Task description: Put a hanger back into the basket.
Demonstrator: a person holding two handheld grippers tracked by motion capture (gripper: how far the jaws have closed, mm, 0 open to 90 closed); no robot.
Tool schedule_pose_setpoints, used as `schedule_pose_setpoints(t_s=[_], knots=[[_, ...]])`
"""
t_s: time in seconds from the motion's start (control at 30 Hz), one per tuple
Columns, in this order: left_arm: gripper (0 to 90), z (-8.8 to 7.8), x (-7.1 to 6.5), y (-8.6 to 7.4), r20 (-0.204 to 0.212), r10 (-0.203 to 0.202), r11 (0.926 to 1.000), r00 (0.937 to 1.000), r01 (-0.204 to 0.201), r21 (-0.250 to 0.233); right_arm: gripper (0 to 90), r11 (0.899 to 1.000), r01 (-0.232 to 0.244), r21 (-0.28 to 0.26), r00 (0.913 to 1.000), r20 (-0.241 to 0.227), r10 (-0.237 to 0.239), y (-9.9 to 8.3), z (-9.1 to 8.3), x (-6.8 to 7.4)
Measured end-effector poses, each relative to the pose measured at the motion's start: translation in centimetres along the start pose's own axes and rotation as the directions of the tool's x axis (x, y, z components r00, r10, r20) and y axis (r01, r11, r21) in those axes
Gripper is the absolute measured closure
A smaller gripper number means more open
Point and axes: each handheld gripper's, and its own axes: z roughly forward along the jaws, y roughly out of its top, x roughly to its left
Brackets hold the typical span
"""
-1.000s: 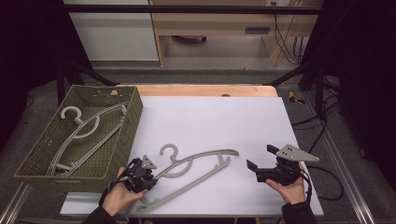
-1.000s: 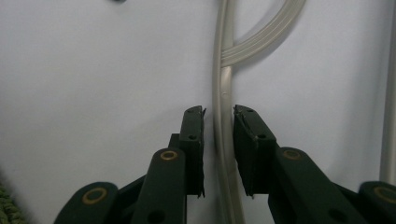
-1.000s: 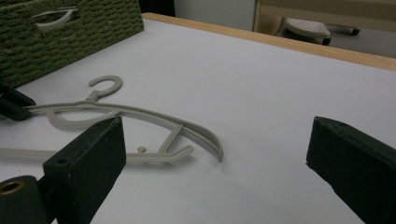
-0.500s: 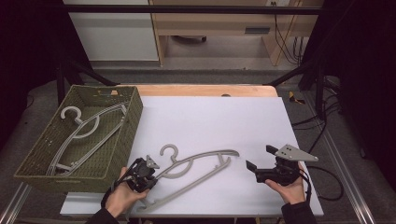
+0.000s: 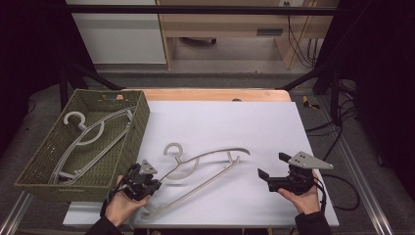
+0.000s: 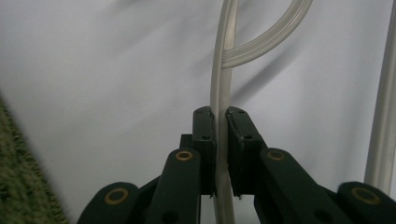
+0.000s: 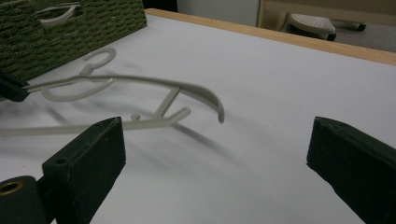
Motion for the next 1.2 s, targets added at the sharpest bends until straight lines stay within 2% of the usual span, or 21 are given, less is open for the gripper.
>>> schedule_pose_setpoints(t_s=[0.27, 0.53, 0.77, 0.83, 0.87, 1.07, 1.17, 1.2], knots=[[82.5, -1.4, -0.2, 0.4, -0.040, 0.011, 0.9990, 0.9991, -0.012, -0.042, 4.8, 1.000, -0.002, -0.001, 1.0000, 0.002, 0.002, 0.0, 0.0, -0.1], [82.4, -3.3, -0.1, 0.7, -0.061, 0.022, 0.9963, 0.9979, -0.027, -0.082, 4.8, 1.000, -0.004, -0.004, 1.0000, 0.002, 0.004, -0.1, -0.1, -0.3], [82.4, -6.0, 0.4, 1.1, -0.093, 0.022, 0.9882, 0.9954, -0.036, -0.149, 4.8, 1.000, -0.007, -0.006, 1.0000, 0.000, 0.007, -0.1, -0.2, -0.3], [82.4, -6.6, 0.6, 1.1, -0.096, 0.005, 0.9845, 0.9954, -0.022, -0.174, 4.8, 1.000, -0.007, -0.005, 1.0000, 0.003, 0.007, -0.1, -0.2, -0.4], [82.4, -7.0, 0.7, 1.1, -0.095, 0.013, 0.9854, 0.9954, -0.029, -0.168, 4.8, 1.000, -0.007, -0.004, 1.0000, 0.003, 0.007, -0.1, -0.2, -0.4], [82.4, -8.8, 0.9, 1.4, -0.109, 0.034, 0.9790, 0.9935, -0.055, -0.196, 4.7, 1.000, -0.010, -0.018, 0.9999, 0.014, 0.010, -0.1, -0.3, -0.4], [82.4, -10.0, 1.4, 1.5, -0.120, 0.047, 0.9734, 0.9917, -0.073, -0.217, 3.9, 1.000, -0.009, -0.024, 0.9996, 0.026, 0.010, 0.0, -0.3, -0.4], [82.4, -10.5, 1.5, 1.5, -0.126, 0.033, 0.9690, 0.9915, -0.063, -0.239, 3.9, 1.000, -0.008, -0.026, 0.9997, 0.024, 0.008, 0.0, -0.4, -0.4]])
